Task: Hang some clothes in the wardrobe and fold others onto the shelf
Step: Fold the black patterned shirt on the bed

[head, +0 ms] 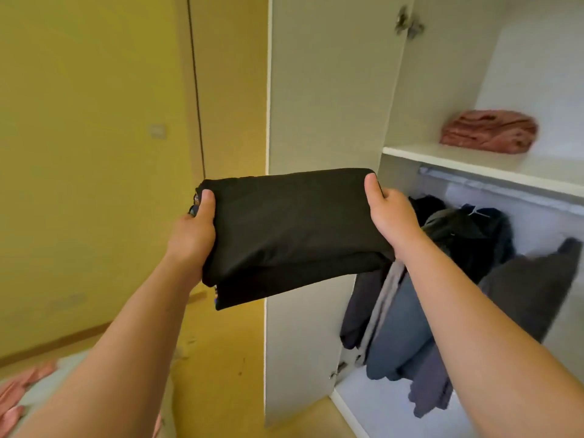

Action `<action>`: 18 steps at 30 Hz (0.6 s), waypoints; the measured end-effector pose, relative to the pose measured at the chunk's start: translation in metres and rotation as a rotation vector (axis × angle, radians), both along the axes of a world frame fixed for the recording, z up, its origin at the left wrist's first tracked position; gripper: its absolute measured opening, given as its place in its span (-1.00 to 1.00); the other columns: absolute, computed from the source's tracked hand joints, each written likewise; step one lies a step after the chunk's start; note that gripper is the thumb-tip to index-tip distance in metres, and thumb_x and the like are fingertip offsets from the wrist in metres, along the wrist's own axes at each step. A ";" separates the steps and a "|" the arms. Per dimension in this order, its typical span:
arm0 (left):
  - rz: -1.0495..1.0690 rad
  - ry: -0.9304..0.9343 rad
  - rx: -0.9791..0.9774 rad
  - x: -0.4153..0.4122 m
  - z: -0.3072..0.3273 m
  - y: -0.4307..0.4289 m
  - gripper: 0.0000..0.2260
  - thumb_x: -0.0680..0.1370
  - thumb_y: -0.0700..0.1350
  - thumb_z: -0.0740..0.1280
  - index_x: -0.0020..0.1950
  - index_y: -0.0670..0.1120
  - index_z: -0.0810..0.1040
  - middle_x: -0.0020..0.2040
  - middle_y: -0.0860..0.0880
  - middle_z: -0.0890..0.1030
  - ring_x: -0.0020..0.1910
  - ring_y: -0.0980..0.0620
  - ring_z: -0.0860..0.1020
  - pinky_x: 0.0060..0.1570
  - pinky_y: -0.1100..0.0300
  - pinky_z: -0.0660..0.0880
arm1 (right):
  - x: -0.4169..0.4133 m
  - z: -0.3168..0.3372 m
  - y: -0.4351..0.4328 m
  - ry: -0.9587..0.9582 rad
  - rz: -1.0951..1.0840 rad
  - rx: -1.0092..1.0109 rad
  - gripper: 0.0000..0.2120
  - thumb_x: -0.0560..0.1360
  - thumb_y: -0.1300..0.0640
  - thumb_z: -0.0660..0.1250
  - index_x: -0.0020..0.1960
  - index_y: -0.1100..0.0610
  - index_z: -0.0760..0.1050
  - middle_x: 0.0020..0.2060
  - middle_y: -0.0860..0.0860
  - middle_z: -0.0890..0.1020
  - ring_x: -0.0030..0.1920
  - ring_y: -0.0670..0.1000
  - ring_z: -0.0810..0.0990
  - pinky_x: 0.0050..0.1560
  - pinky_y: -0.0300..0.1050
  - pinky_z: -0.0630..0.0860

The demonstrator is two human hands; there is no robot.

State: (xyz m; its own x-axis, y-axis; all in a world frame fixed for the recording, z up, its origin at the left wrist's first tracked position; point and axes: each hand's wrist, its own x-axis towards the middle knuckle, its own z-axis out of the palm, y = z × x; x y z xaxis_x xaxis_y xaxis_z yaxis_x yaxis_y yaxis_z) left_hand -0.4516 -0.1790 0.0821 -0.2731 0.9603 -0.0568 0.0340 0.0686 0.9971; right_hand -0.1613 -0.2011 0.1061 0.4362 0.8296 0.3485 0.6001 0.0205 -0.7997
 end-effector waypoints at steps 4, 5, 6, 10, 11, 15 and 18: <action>-0.149 -0.011 0.079 0.067 0.038 0.045 -0.35 0.50 0.45 0.15 0.22 -0.09 0.49 0.02 -0.07 0.60 -0.04 -0.10 0.61 -0.14 0.05 0.55 | 0.060 0.045 0.001 -0.058 -0.157 0.088 -0.42 0.59 -0.37 -0.02 -0.24 0.11 0.34 -0.33 0.01 0.42 -0.29 0.04 0.41 -0.29 -0.04 0.28; -0.183 -0.009 0.095 0.083 0.046 0.058 -0.36 0.50 0.45 0.14 0.22 -0.08 0.49 0.01 -0.07 0.60 -0.05 -0.10 0.61 -0.18 0.07 0.54 | 0.074 0.056 0.001 -0.075 -0.196 0.113 -0.42 0.59 -0.36 -0.02 -0.24 0.12 0.35 -0.33 0.02 0.42 -0.28 0.05 0.42 -0.28 -0.03 0.29; -0.214 -0.005 0.113 0.101 0.056 0.069 -0.36 0.51 0.45 0.13 0.23 -0.08 0.49 0.01 -0.06 0.59 -0.06 -0.09 0.60 -0.21 0.09 0.51 | 0.088 0.067 0.001 -0.092 -0.231 0.133 -0.42 0.60 -0.35 -0.01 -0.22 0.13 0.38 -0.33 0.01 0.44 -0.26 0.05 0.44 -0.25 -0.03 0.31; -0.343 0.002 0.185 0.171 0.090 0.115 -0.43 0.55 0.41 0.10 0.20 -0.05 0.47 -0.05 -0.03 0.56 -0.13 -0.04 0.57 -0.32 0.14 0.44 | 0.141 0.104 0.006 -0.161 -0.339 0.196 -0.45 0.64 -0.27 -0.02 -0.04 0.15 0.50 -0.18 0.01 0.52 -0.08 0.04 0.49 -0.02 -0.11 0.34; -0.377 -0.003 0.194 0.188 0.098 0.127 -0.43 0.55 0.41 0.10 0.22 -0.05 0.47 -0.05 -0.03 0.56 -0.12 -0.04 0.57 -0.32 0.14 0.44 | 0.154 0.111 0.008 -0.169 -0.362 0.199 -0.48 0.65 -0.27 -0.02 -0.05 0.12 0.49 -0.16 0.02 0.50 -0.08 0.03 0.47 -0.02 -0.11 0.35; -0.523 -0.023 0.220 0.250 0.124 0.170 -0.39 0.56 0.40 0.11 0.30 -0.08 0.46 0.03 -0.04 0.58 -0.12 -0.02 0.57 -0.34 0.17 0.43 | 0.197 0.131 0.016 -0.193 -0.505 0.157 -0.42 0.64 -0.30 -0.06 -0.27 0.14 0.33 -0.34 0.07 0.41 -0.30 0.05 0.41 -0.28 -0.06 0.30; -0.654 -0.038 0.216 0.289 0.139 0.197 -0.38 0.56 0.39 0.13 0.34 -0.09 0.46 0.06 -0.04 0.59 -0.08 -0.02 0.59 -0.30 0.17 0.47 | 0.221 0.139 0.020 -0.153 -0.603 0.151 -0.37 0.62 -0.34 -0.06 -0.15 0.20 0.41 -0.22 0.16 0.49 -0.19 0.10 0.49 -0.16 -0.02 0.38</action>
State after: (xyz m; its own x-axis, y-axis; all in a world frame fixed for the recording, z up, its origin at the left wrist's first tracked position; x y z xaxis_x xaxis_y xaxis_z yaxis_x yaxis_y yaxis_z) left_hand -0.1621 0.0176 0.2215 0.3651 0.9178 0.1562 -0.0341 -0.1545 0.9874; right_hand 0.0600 -0.1811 0.2450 0.7470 0.3908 0.5378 0.6485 -0.2502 -0.7189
